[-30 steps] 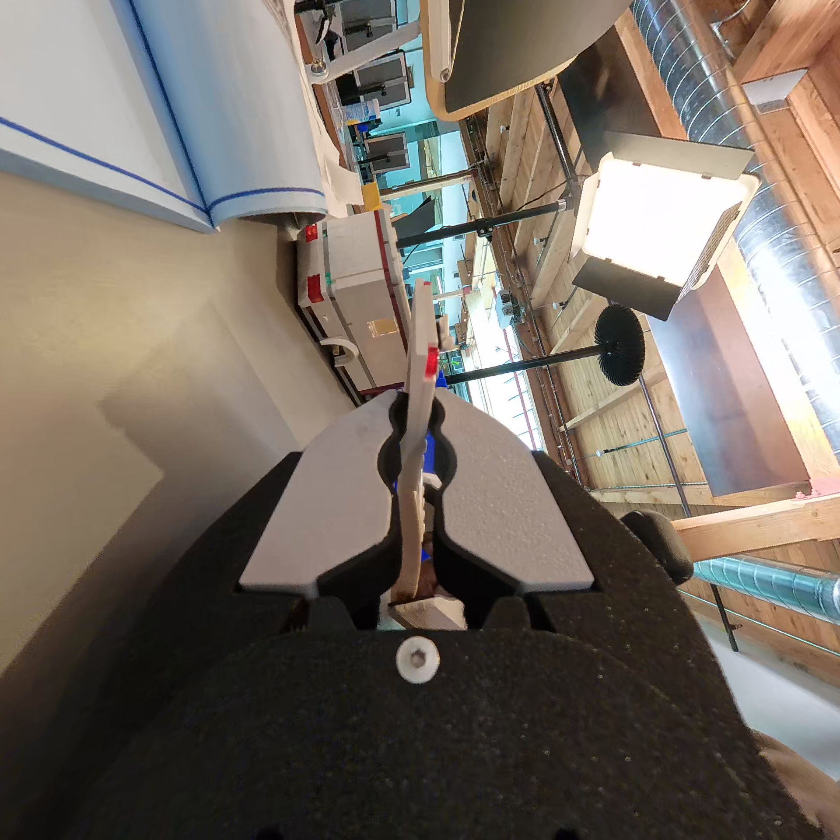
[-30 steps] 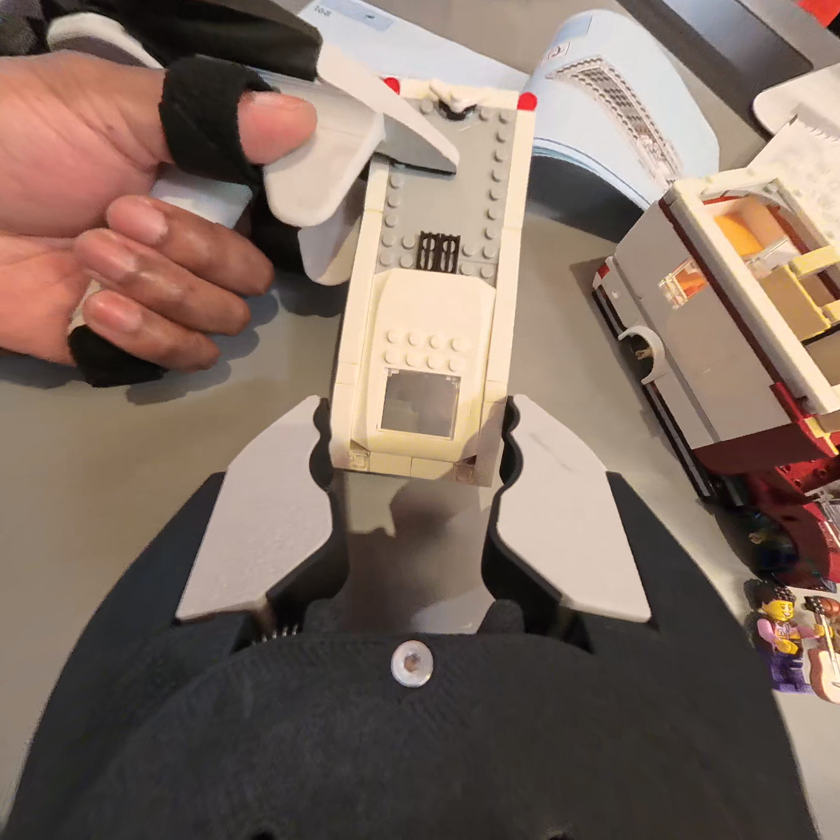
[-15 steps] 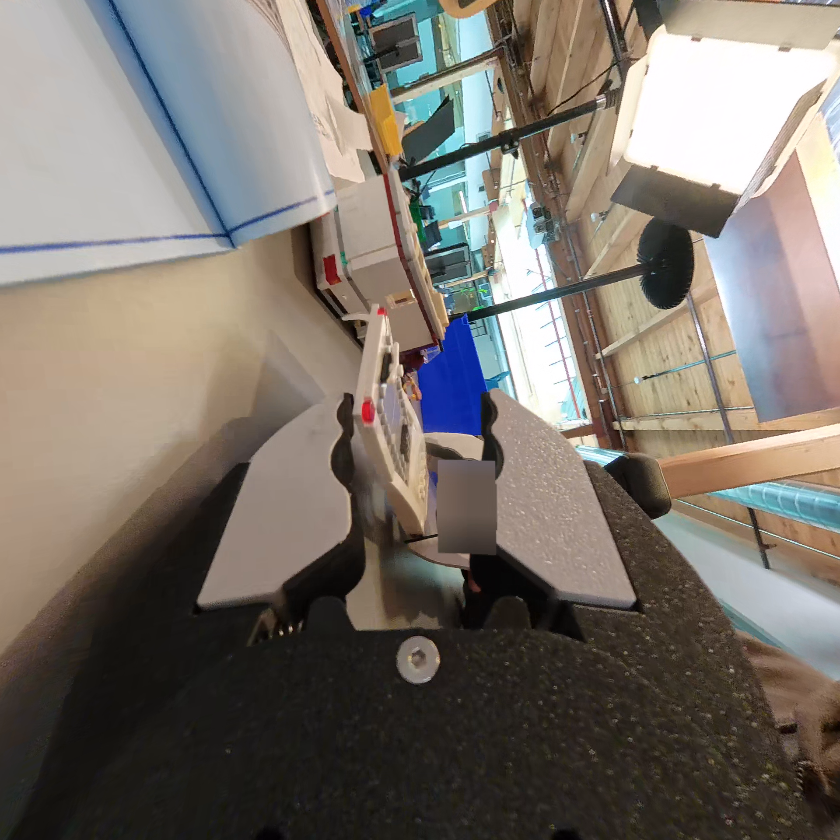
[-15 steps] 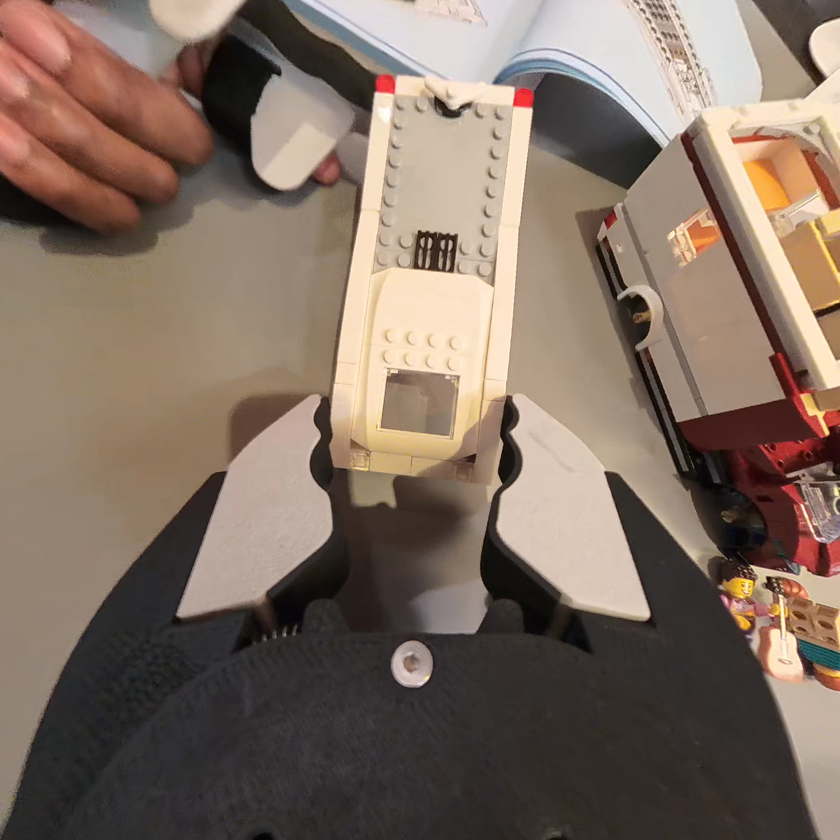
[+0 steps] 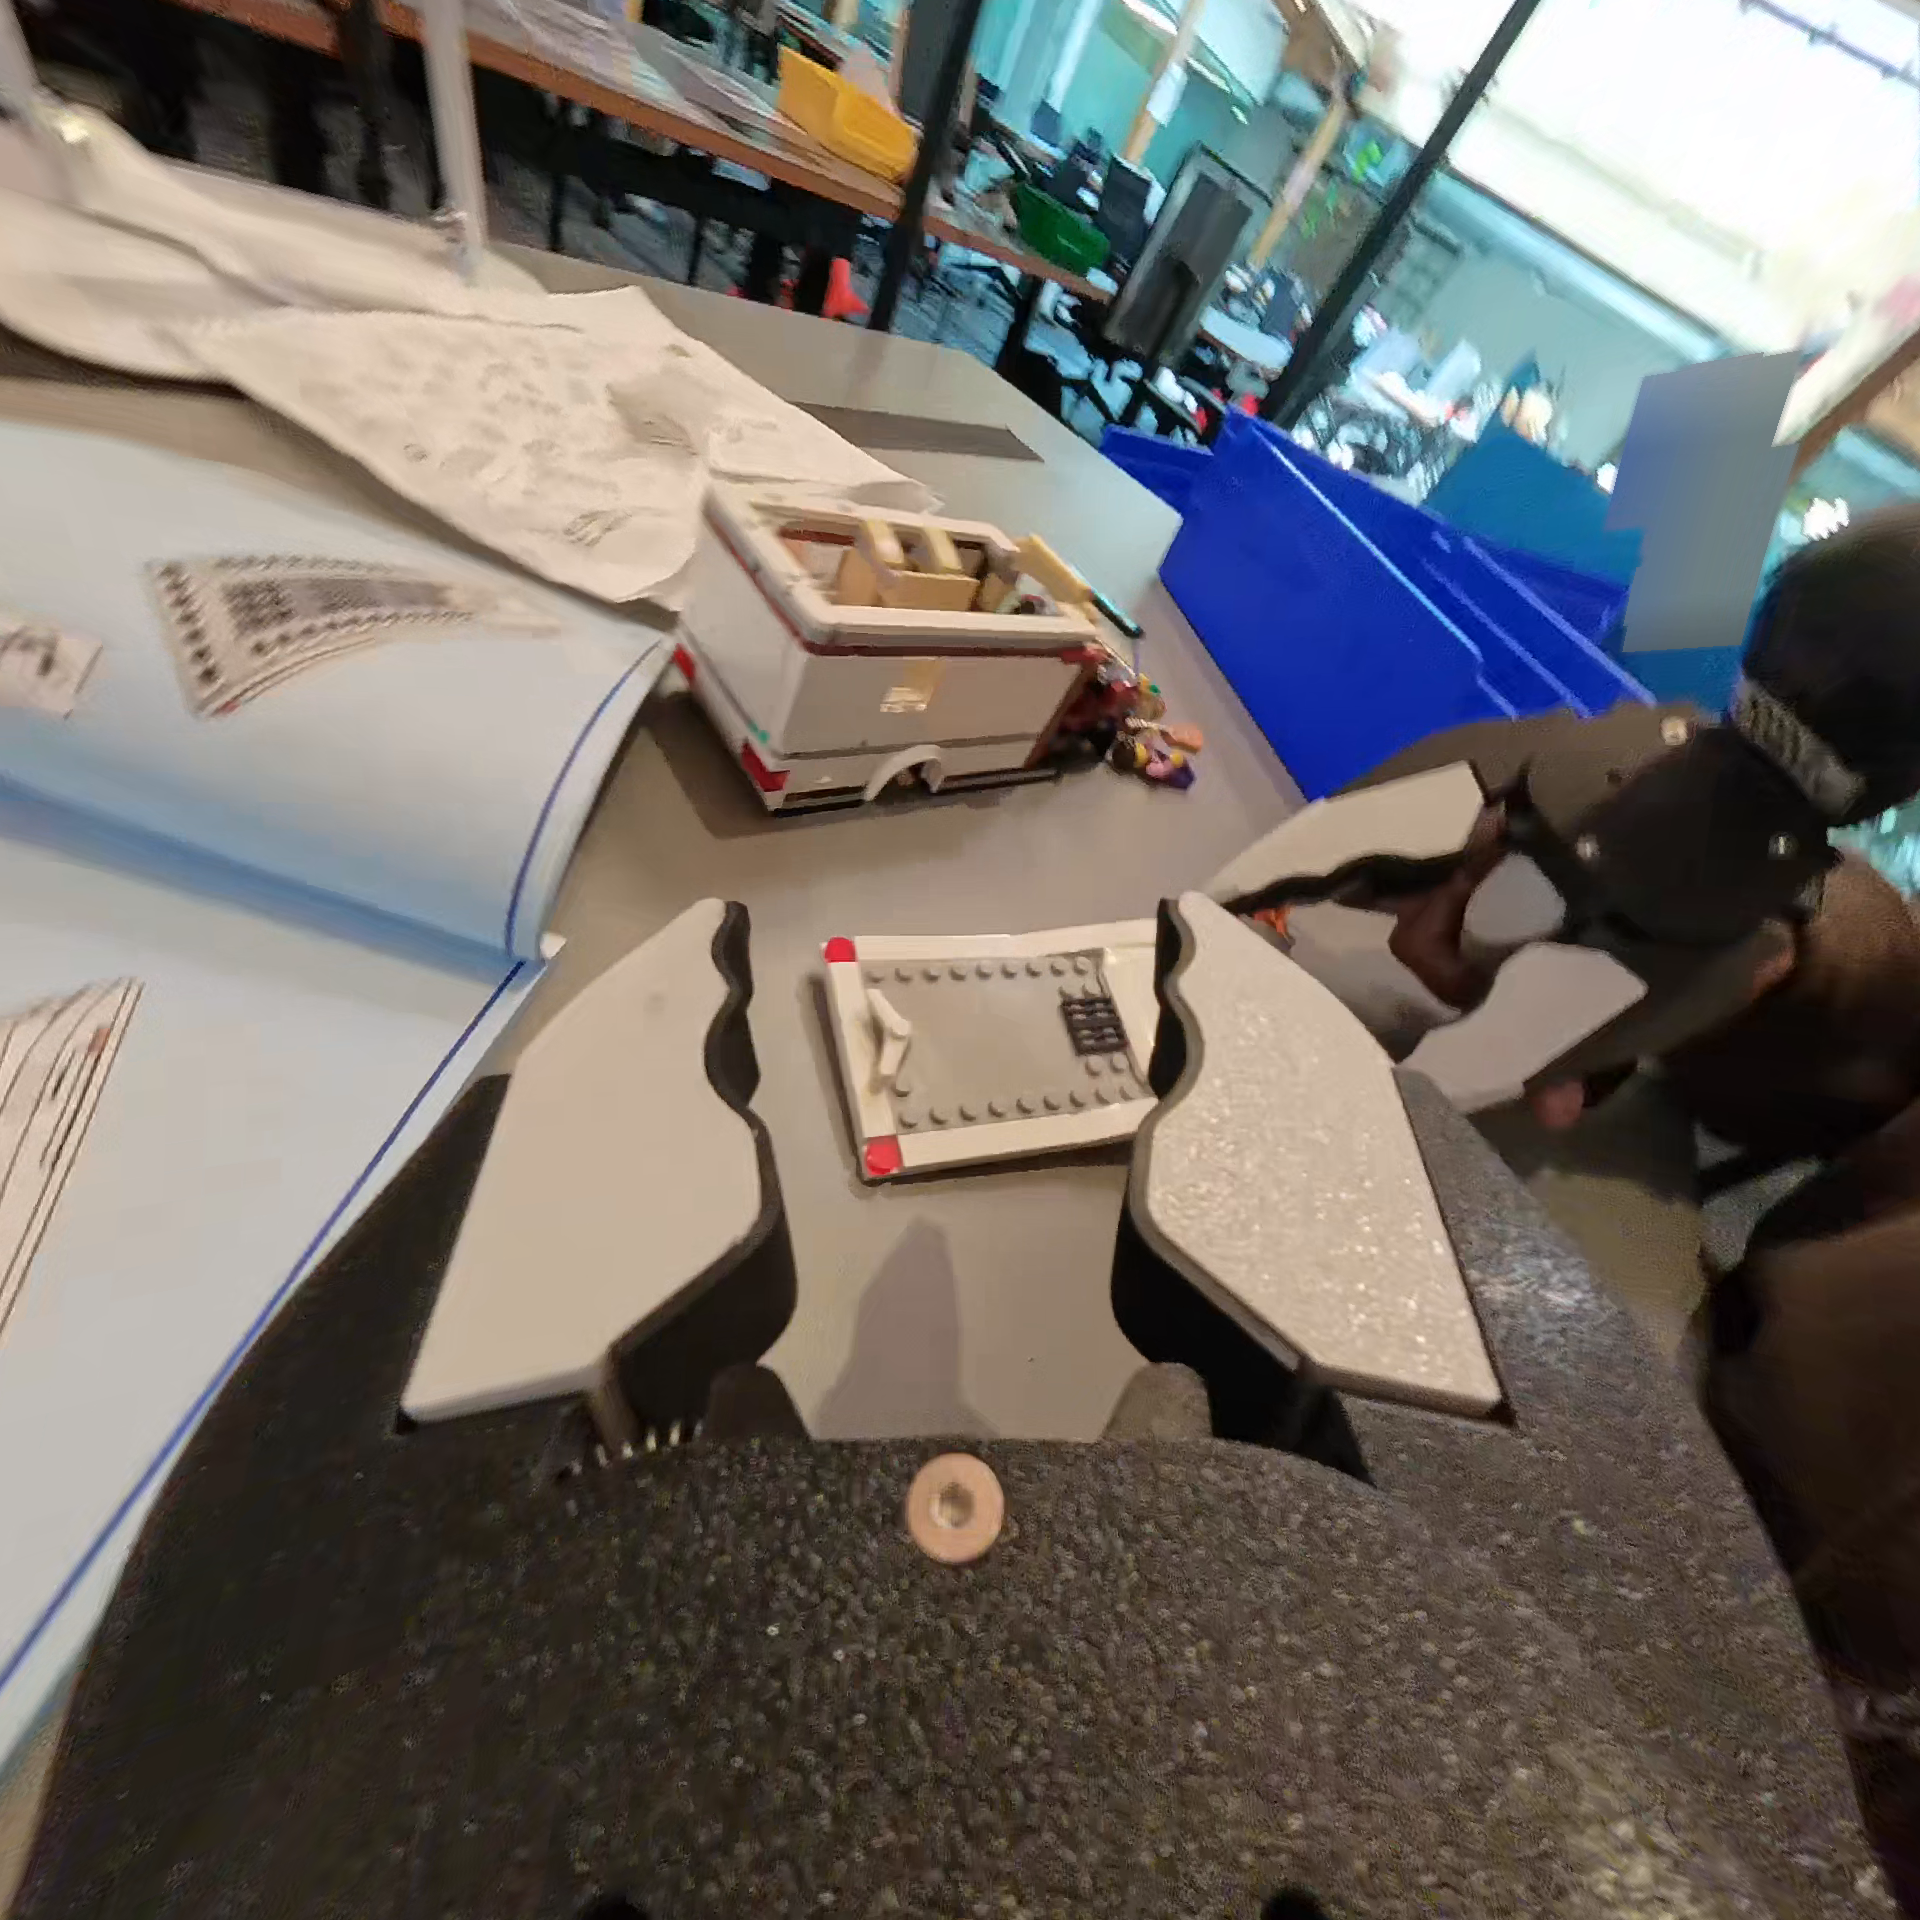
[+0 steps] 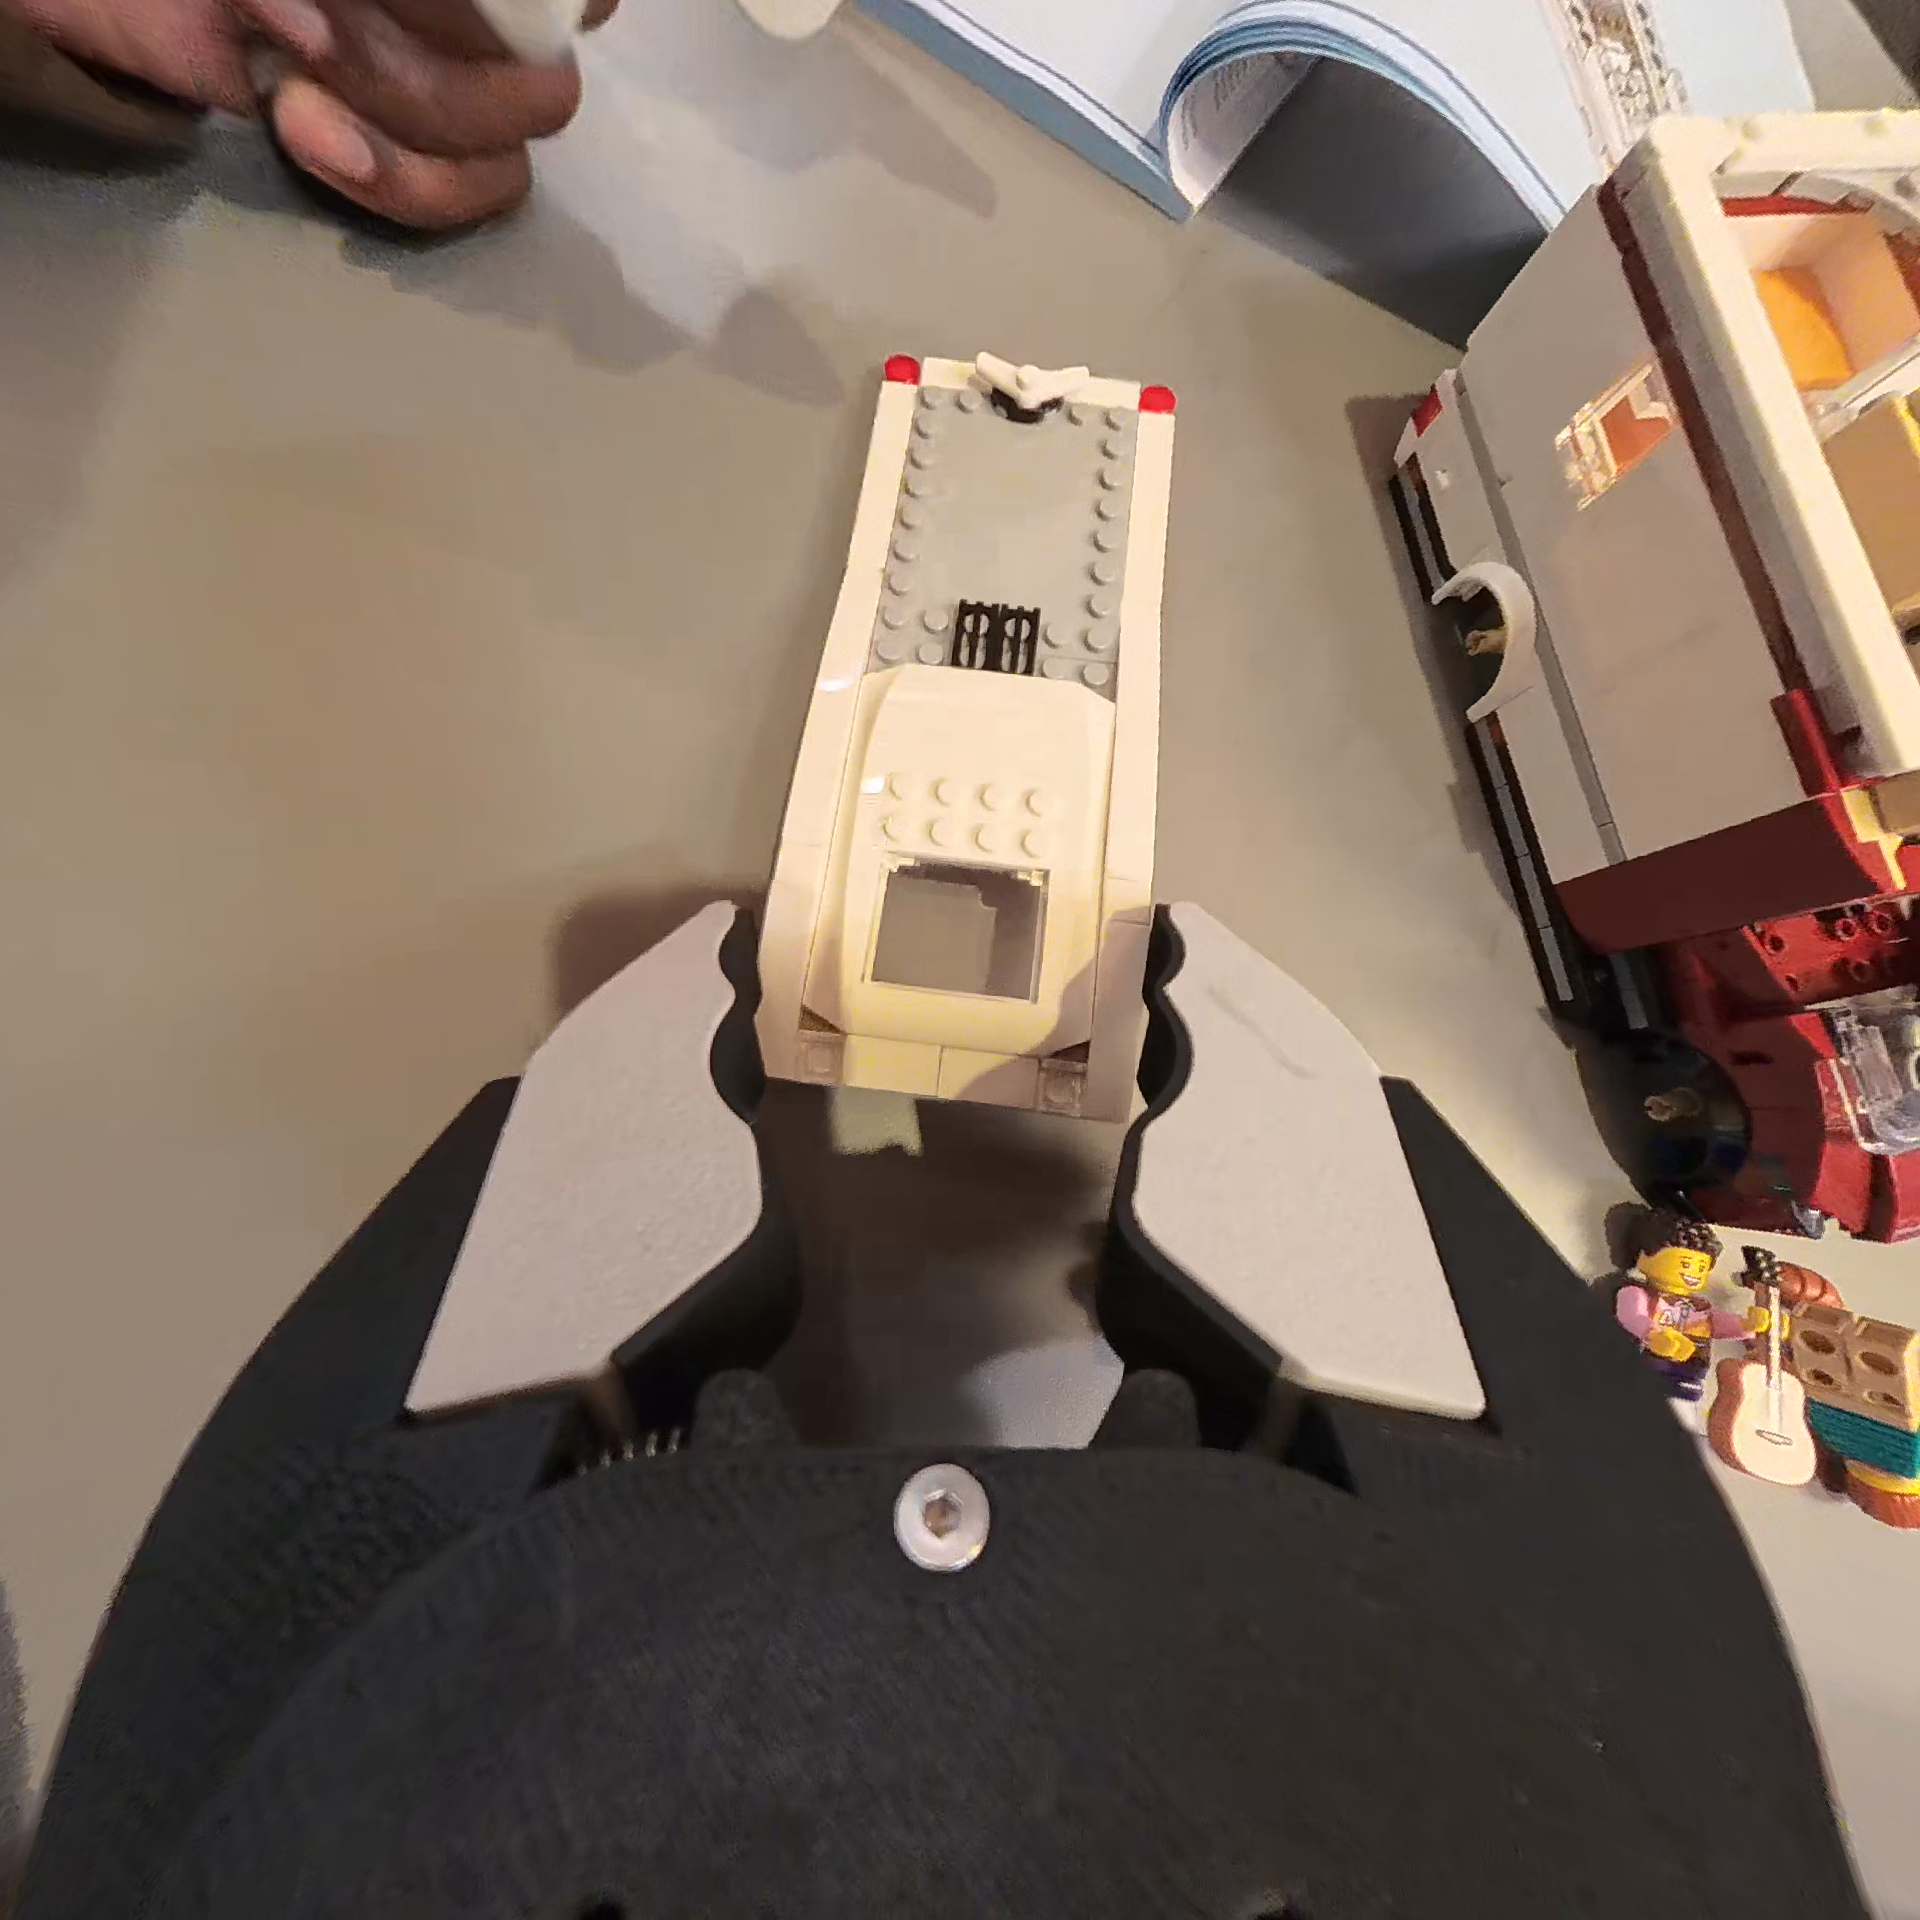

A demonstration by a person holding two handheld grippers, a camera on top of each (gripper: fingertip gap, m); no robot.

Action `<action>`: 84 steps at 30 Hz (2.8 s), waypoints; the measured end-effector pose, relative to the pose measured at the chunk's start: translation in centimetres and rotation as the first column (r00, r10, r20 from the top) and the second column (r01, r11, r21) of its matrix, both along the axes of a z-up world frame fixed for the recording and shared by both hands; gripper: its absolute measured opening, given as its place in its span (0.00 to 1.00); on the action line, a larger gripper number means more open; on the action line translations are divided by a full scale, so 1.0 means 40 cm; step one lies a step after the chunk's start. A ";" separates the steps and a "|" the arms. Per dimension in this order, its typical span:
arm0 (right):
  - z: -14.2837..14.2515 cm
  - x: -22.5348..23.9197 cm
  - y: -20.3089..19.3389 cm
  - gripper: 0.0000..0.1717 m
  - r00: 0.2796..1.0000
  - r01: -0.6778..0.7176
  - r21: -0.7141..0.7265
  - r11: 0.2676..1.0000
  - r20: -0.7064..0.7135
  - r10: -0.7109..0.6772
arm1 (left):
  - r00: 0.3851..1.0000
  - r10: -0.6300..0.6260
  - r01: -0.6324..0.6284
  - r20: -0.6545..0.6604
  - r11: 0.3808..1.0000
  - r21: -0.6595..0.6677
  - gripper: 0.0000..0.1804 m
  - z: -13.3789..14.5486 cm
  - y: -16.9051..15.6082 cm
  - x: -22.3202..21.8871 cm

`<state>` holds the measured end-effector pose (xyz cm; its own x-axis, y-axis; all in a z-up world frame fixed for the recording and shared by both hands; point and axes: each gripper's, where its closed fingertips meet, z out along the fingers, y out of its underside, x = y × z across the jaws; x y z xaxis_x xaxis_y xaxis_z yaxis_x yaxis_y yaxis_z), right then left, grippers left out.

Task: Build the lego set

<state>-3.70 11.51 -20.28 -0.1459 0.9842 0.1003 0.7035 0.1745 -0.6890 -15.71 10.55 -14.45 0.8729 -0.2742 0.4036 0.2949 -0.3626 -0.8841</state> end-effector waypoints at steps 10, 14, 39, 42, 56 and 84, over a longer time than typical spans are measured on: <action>0.044 -0.029 -0.010 0.42 0.990 0.143 -0.355 0.924 0.038 -0.139 | 0.649 -0.200 0.284 -0.734 0.959 -0.011 0.42 -0.077 -0.032 0.108; 0.075 -0.045 -0.039 0.42 0.988 0.135 -0.550 0.824 0.013 -0.152 | 0.419 -0.112 0.275 -0.901 0.961 0.009 0.32 -0.101 -0.020 0.102; 0.183 -0.012 0.034 0.35 0.941 0.030 -0.095 0.995 -0.332 -0.060 | 0.537 -0.472 0.414 -0.700 0.870 -0.269 0.05 -0.033 -0.063 0.142; 0.172 -0.014 0.036 0.35 0.950 0.024 0.002 1.000 -0.313 -0.023 | 0.634 -0.550 0.460 -0.544 0.834 -0.305 0.05 -0.035 -0.080 0.152; 0.095 -0.015 0.027 0.31 0.974 -0.029 0.231 0.972 -0.214 0.080 | 0.836 -0.536 0.462 -0.113 0.801 -0.381 0.11 -0.138 -0.079 0.149; 0.086 -0.145 0.013 0.41 0.991 0.008 -0.150 0.989 -0.130 -0.027 | 0.894 -0.316 0.239 -0.317 0.936 -0.258 0.29 -0.113 -0.013 0.038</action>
